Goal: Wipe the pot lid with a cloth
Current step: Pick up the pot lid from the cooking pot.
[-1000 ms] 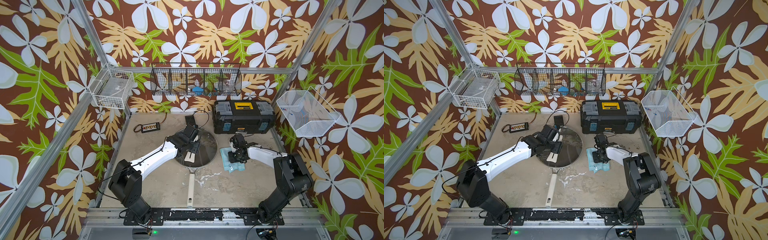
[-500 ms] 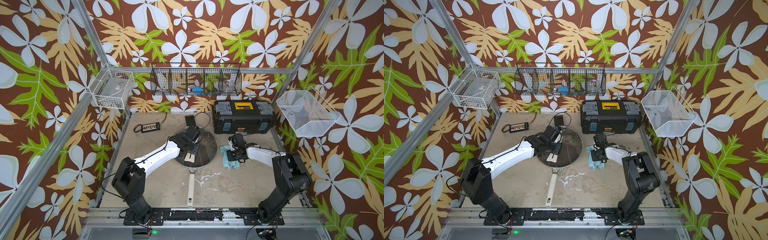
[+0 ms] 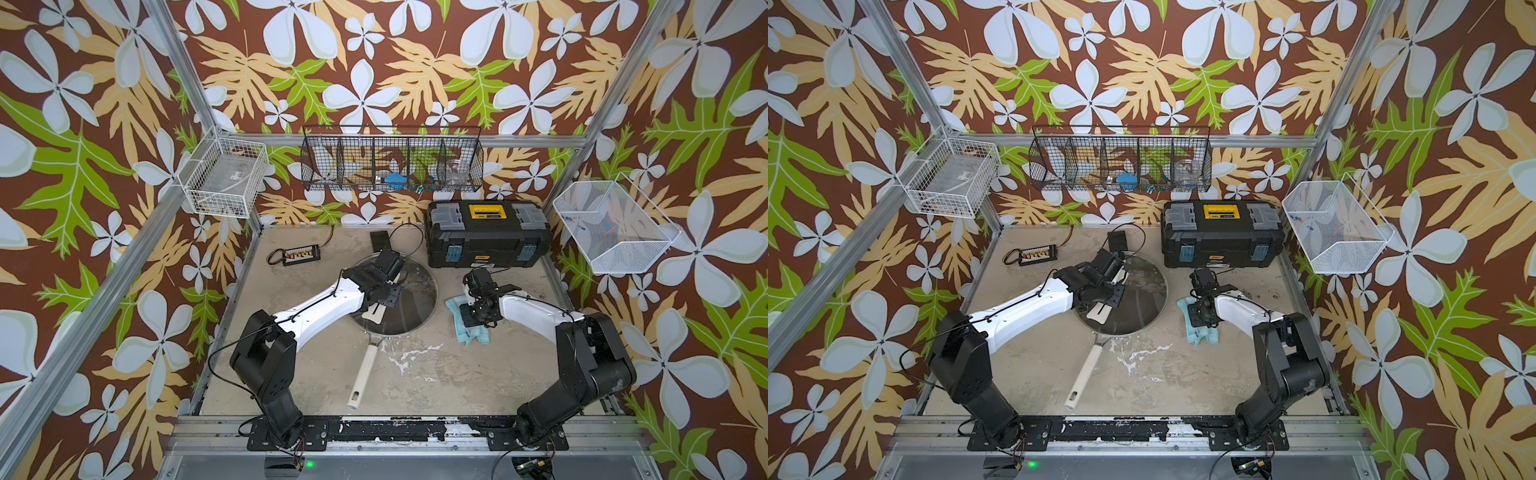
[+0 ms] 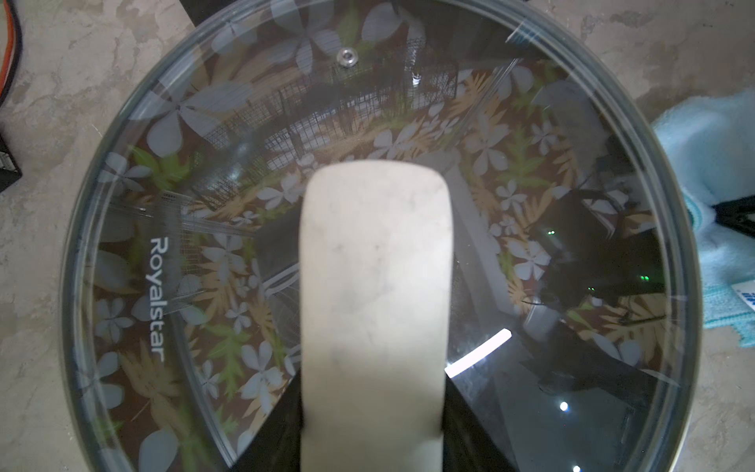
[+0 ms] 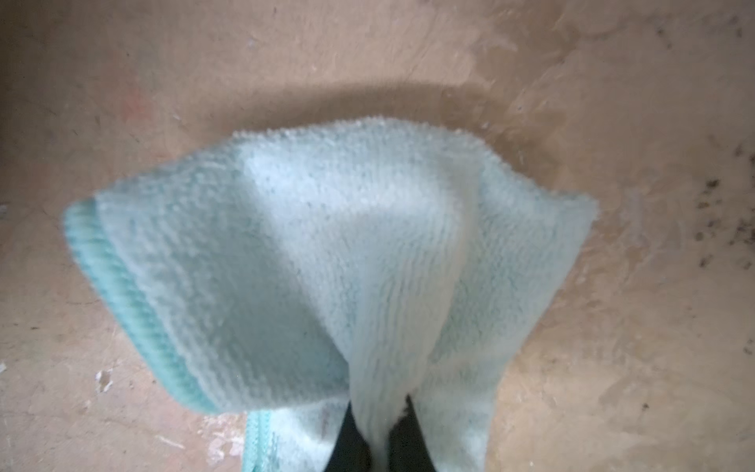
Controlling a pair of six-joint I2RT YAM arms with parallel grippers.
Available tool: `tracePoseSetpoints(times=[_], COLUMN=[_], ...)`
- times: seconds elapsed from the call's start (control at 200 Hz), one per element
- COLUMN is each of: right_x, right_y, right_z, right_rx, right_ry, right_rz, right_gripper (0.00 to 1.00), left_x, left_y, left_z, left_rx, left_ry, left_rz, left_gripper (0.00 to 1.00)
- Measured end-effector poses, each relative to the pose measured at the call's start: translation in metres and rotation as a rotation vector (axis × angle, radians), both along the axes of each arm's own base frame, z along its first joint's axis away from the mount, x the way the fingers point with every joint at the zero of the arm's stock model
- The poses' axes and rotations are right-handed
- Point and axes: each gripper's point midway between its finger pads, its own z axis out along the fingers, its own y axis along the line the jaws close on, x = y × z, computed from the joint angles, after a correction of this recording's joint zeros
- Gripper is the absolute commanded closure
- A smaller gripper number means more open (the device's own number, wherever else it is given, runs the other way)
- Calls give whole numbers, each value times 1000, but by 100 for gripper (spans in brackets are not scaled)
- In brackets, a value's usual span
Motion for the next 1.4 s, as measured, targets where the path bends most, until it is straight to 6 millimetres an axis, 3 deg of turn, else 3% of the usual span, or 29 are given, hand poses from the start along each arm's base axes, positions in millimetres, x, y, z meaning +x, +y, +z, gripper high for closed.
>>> tracePoseSetpoints(times=[0.155, 0.48, 1.041, 1.396], right_x=[3, 1, 2, 9], right_y=[-2, -4, -4, -2], right_z=[11, 12, 20, 28], right_rx=[-10, -19, -22, -18], right_ry=[-25, -24, -38, -57], right_rz=[-3, -2, 16, 20], right_gripper=[100, 100, 100, 100], left_x=[0, 0, 12, 1], left_y=[1, 1, -1, 13], left_z=[0, -1, -4, 0], left_rx=[2, 11, -50, -40], left_ry=[6, 21, 2, 27], left_rz=[19, 31, 206, 270], left_gripper=[72, 100, 100, 100])
